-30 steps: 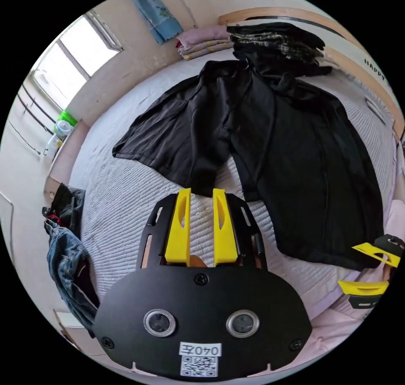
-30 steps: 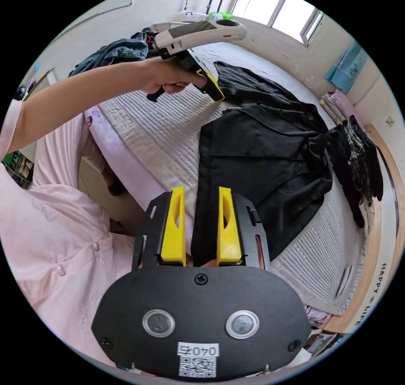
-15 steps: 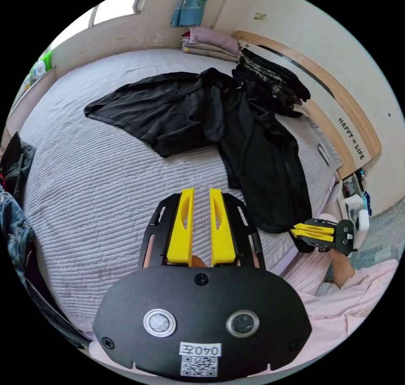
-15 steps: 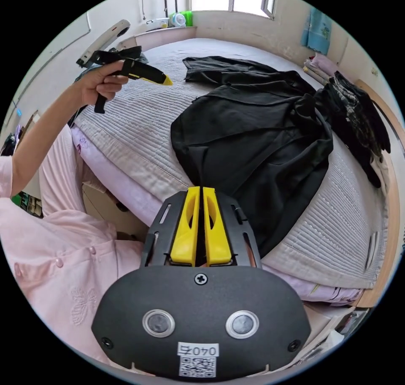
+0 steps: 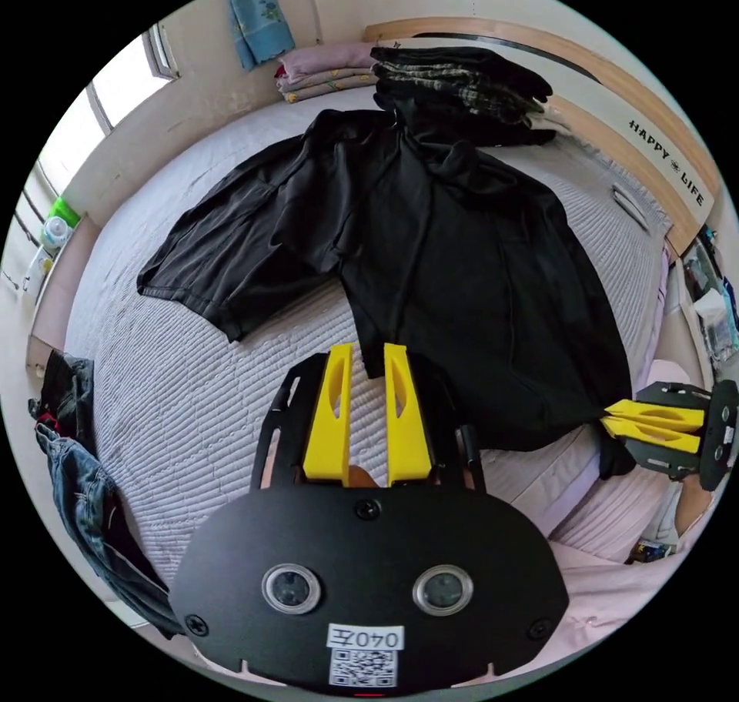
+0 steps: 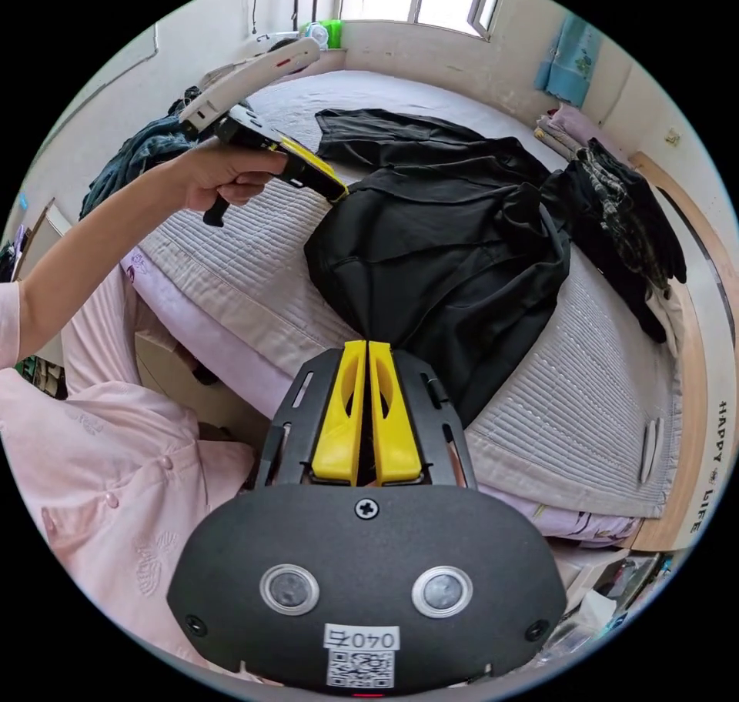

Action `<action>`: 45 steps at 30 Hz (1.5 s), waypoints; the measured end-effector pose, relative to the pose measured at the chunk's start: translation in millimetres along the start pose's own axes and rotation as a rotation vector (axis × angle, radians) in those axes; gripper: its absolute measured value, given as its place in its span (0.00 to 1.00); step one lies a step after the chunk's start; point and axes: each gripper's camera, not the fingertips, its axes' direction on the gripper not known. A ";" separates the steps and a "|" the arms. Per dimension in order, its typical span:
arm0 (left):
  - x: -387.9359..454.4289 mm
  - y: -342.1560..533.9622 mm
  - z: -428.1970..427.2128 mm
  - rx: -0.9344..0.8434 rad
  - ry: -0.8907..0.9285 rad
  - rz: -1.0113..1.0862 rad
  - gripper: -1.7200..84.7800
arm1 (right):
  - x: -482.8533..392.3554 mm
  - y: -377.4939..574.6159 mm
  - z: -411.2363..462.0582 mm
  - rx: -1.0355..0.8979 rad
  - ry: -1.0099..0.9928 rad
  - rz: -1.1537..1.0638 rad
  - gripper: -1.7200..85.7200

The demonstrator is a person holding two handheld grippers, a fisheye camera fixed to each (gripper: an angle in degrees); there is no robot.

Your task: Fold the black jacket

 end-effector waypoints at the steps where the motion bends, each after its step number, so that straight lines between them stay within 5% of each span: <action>1: 7.4 -1.3 0.3 -0.001 0.005 0.002 0.06 | -0.2 0.0 -1.0 0.001 0.006 -0.003 0.01; 14: 20.0 51.6 -55.3 -0.018 -0.383 0.175 0.01 | -31.9 -36.7 -39.4 -0.016 0.001 -0.203 0.01; 20: -43.9 58.6 -82.2 -0.085 -0.421 0.104 0.01 | -79.0 -79.9 -42.2 -0.033 -0.175 -0.354 0.01; 26: -98.8 48.4 -90.9 -0.179 -0.699 0.121 0.01 | -141.1 -184.9 -64.8 0.099 -0.365 -0.393 0.02; 30: -153.3 57.6 -101.1 -0.261 -0.808 -0.030 0.01 | -152.9 -245.5 -61.5 0.044 -0.653 -0.396 0.14; 36: -152.6 156.0 -167.6 -0.052 -0.620 -0.133 0.02 | 14.1 -191.9 -89.0 0.178 -0.471 -0.108 0.13; 41: -32.1 199.6 -168.8 0.100 -0.310 0.107 0.02 | 182.2 -184.4 -94.6 0.184 -0.212 0.263 0.12; 45: 68.6 184.0 -144.2 0.140 -0.136 0.287 0.04 | 218.6 -233.3 -81.7 0.134 -0.152 0.281 0.12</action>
